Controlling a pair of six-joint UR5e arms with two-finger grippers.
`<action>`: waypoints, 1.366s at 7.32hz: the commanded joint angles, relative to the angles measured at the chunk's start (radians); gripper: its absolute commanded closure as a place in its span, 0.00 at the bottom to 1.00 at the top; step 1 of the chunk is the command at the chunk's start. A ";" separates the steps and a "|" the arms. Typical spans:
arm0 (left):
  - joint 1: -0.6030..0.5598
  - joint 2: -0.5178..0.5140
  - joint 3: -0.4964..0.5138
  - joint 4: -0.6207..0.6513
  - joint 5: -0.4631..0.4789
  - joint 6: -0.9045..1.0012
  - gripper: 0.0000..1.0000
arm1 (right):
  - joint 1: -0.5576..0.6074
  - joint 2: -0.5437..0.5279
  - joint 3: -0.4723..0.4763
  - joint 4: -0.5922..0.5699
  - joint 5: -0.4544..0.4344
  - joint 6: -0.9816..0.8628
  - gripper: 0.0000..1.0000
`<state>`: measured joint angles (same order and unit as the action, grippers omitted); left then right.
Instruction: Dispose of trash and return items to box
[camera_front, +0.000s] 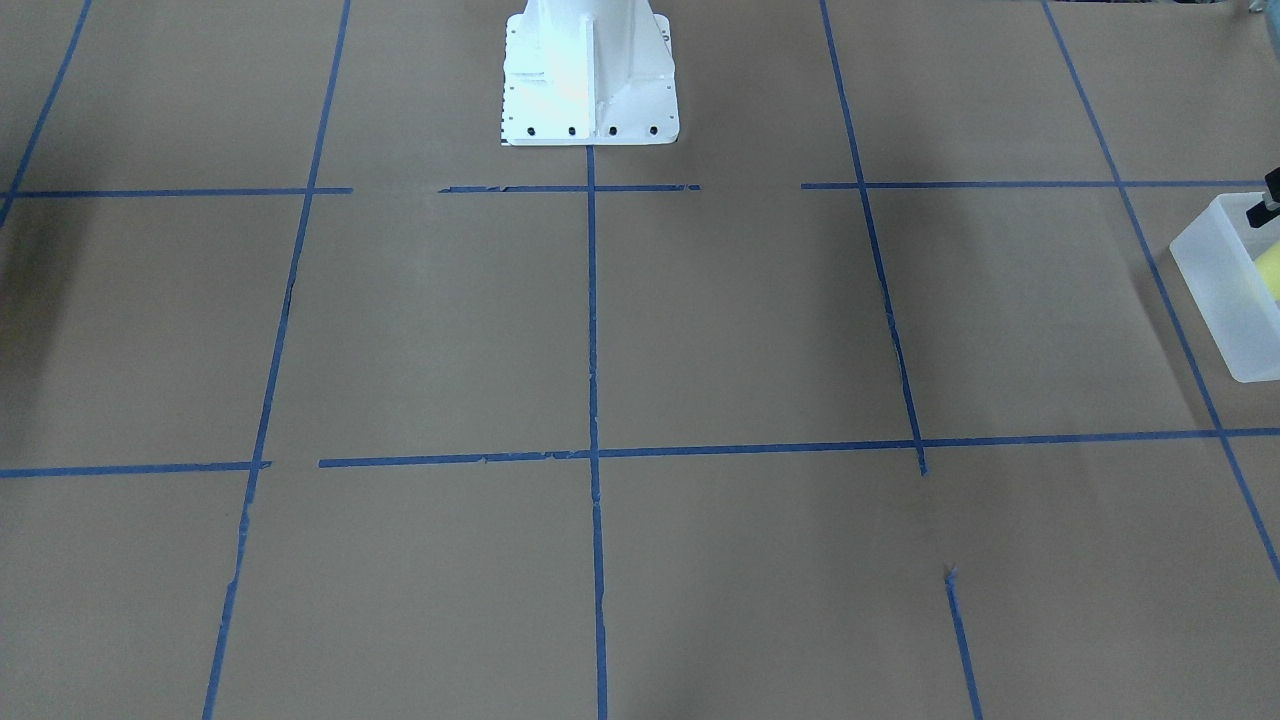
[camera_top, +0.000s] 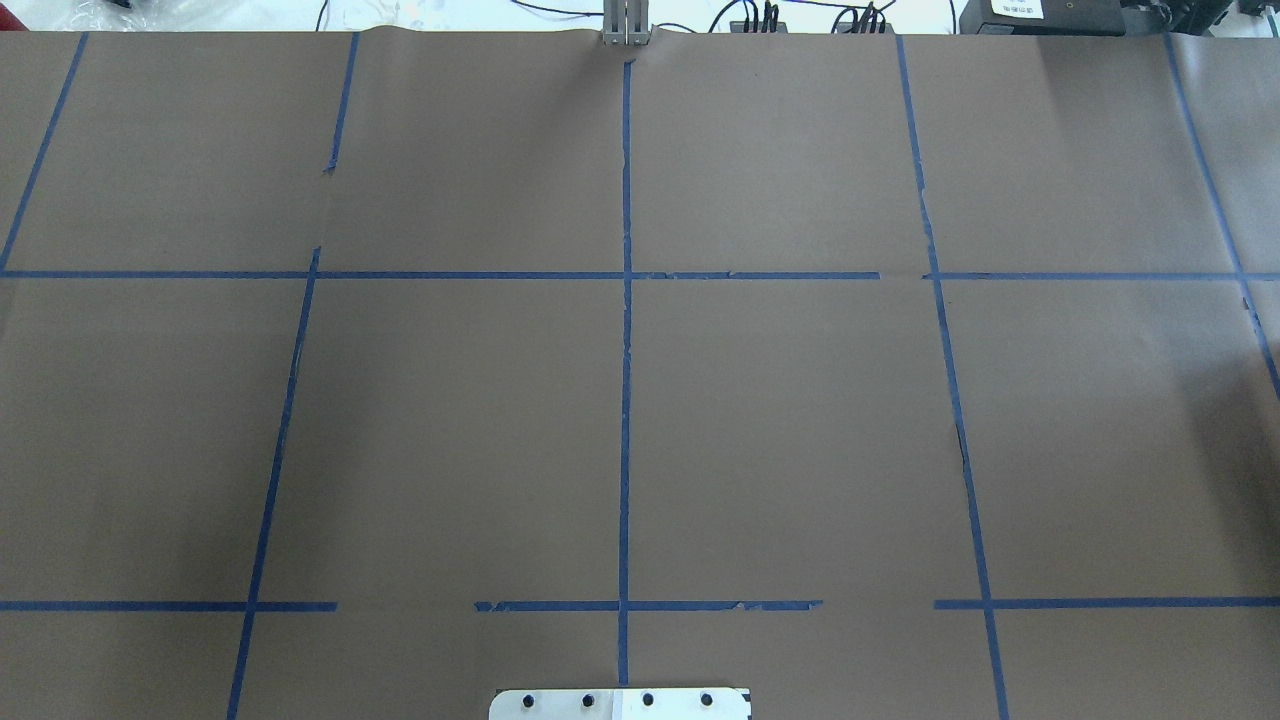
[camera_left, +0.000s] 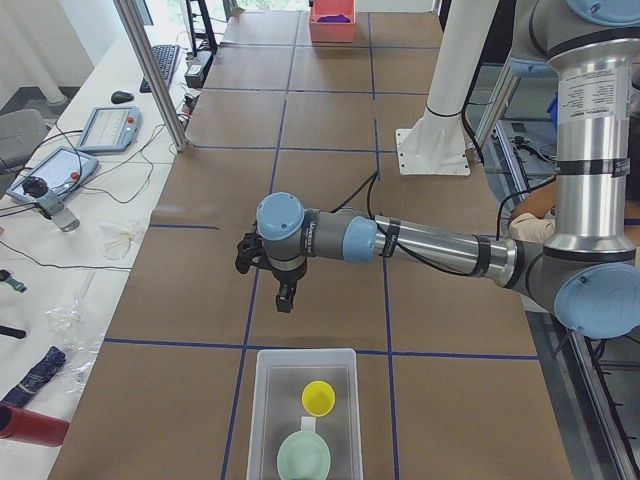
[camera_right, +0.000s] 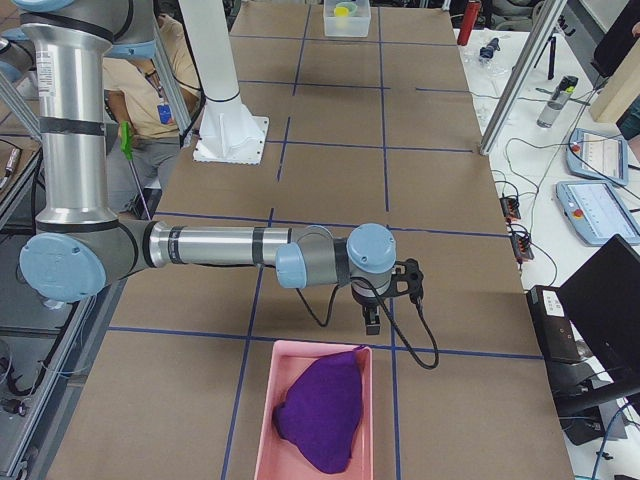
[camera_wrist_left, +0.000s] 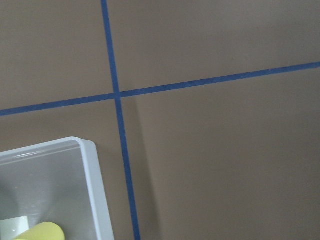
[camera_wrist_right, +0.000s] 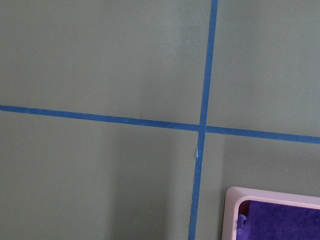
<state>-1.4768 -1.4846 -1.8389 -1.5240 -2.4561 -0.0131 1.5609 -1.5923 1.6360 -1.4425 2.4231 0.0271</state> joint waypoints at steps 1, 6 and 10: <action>0.010 -0.002 -0.013 -0.007 -0.004 -0.028 0.00 | -0.019 0.015 0.013 -0.001 -0.042 0.007 0.00; -0.022 -0.006 0.021 -0.247 0.000 -0.024 0.00 | -0.018 0.006 0.065 -0.001 -0.007 0.045 0.00; -0.030 0.010 0.040 -0.245 0.002 -0.022 0.00 | -0.019 -0.006 0.061 0.002 -0.010 0.042 0.00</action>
<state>-1.5042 -1.4782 -1.8047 -1.7688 -2.4555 -0.0354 1.5417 -1.5958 1.6968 -1.4417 2.4127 0.0699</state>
